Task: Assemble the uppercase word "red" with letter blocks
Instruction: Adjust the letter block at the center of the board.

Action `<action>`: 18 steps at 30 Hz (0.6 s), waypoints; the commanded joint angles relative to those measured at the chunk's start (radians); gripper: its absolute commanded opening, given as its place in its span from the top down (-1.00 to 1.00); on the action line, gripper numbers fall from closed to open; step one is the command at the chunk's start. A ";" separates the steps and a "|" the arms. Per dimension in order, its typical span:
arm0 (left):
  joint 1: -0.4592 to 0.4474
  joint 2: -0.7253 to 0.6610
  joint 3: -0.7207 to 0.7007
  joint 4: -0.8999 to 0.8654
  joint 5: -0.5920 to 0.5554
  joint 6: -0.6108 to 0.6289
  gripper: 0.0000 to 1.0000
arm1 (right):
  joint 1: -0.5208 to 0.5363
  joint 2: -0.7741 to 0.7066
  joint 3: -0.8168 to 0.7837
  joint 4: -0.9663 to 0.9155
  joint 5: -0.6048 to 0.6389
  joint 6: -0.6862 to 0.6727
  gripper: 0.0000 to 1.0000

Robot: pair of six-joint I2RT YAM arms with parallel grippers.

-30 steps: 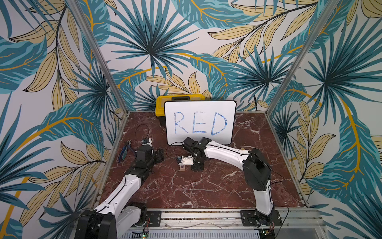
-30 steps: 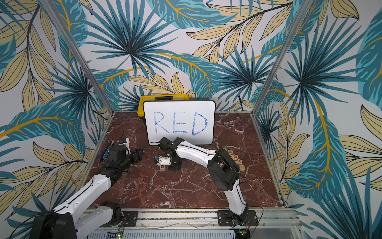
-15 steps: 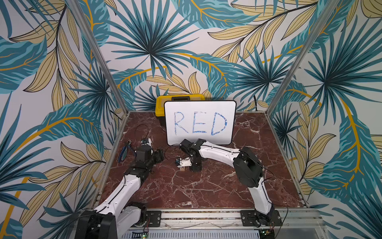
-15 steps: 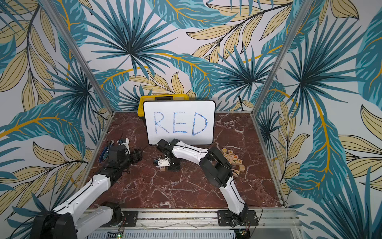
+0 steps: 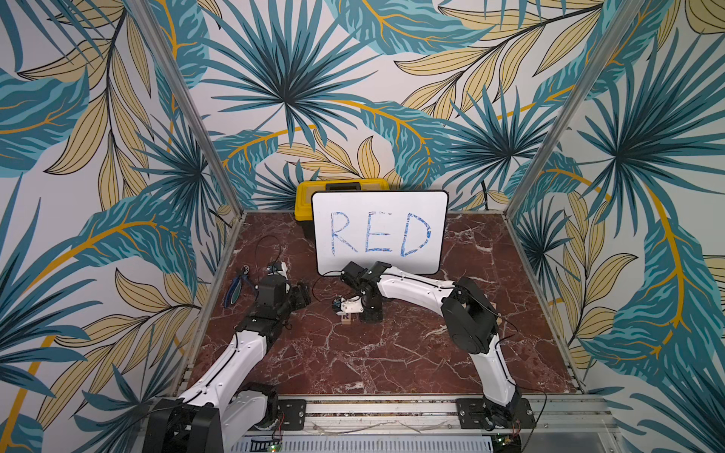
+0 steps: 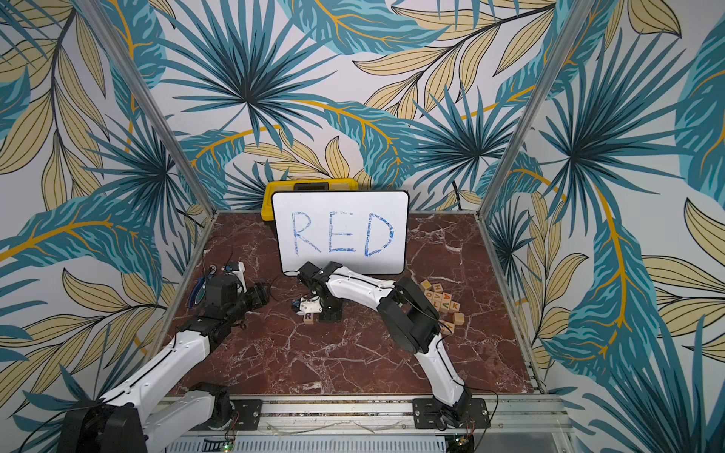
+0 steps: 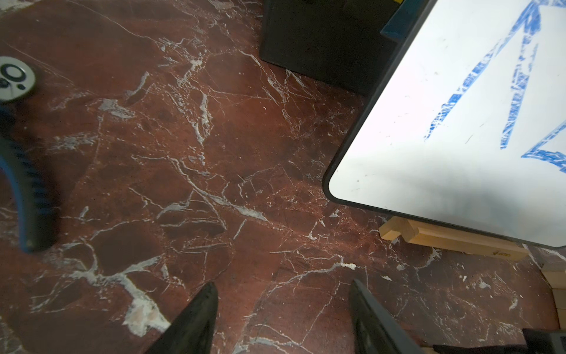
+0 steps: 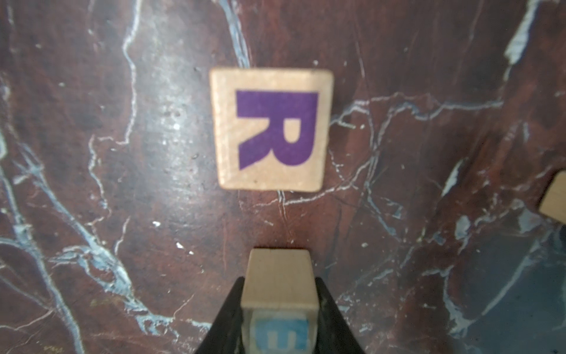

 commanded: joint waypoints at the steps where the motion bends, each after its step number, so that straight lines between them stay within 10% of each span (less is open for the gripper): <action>1: 0.011 -0.002 -0.010 -0.005 0.009 0.003 -0.37 | -0.004 0.021 0.012 0.004 -0.001 -0.018 0.59; 18: 0.014 -0.002 -0.012 -0.006 0.016 0.004 -0.37 | -0.006 0.025 -0.002 0.012 -0.001 -0.011 0.47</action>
